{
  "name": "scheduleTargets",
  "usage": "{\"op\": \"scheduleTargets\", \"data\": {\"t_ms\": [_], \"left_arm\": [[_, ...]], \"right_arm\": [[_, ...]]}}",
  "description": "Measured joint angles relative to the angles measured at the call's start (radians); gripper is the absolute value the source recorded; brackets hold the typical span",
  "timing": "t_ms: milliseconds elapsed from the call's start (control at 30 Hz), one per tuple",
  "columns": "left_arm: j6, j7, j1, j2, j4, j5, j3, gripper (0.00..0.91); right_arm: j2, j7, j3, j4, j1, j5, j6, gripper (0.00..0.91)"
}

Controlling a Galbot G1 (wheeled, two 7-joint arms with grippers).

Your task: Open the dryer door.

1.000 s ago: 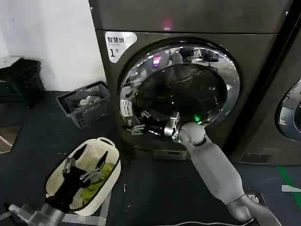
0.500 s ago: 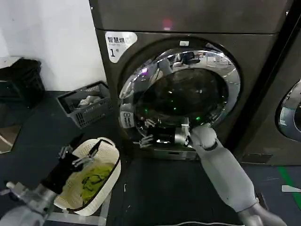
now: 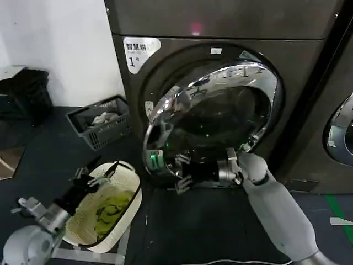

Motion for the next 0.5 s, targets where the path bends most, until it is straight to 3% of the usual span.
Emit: {"op": "scheduleTargets", "data": {"t_ms": [233, 500], "left_arm": [[-0.062, 0.05, -0.063, 0.042, 0.056, 0.0, 0.035, 0.907], [-0.072, 0.079, -0.151, 0.09, 0.112, -0.022, 0.095, 0.907]], "right_arm": [[-0.027, -0.076, 0.055, 0.052, -0.072, 0.001, 0.011, 0.907], [-0.065, -0.098, 0.139, 0.111, -0.159, 0.035, 0.046, 0.907]]}}
